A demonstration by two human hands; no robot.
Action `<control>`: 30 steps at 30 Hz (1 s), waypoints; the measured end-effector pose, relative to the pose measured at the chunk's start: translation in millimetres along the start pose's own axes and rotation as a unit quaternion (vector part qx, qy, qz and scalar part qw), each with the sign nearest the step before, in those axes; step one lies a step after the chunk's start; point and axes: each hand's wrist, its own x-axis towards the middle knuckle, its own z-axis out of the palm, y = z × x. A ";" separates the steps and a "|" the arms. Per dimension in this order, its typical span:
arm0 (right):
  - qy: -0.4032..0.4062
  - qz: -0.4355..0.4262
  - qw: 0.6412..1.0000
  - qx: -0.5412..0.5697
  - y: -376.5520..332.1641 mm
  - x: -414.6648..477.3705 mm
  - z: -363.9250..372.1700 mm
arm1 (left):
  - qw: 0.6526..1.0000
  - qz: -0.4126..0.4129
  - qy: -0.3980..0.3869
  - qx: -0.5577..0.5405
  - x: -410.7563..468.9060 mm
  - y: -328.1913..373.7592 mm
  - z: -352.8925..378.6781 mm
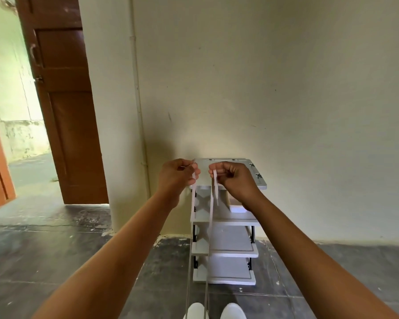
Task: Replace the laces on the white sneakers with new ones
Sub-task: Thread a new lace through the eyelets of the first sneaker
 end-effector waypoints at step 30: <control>0.045 0.000 0.996 0.079 -42.6 35.8 13.7 | 0.997 0.032 -0.047 0.052 8.7 32.5 -9.0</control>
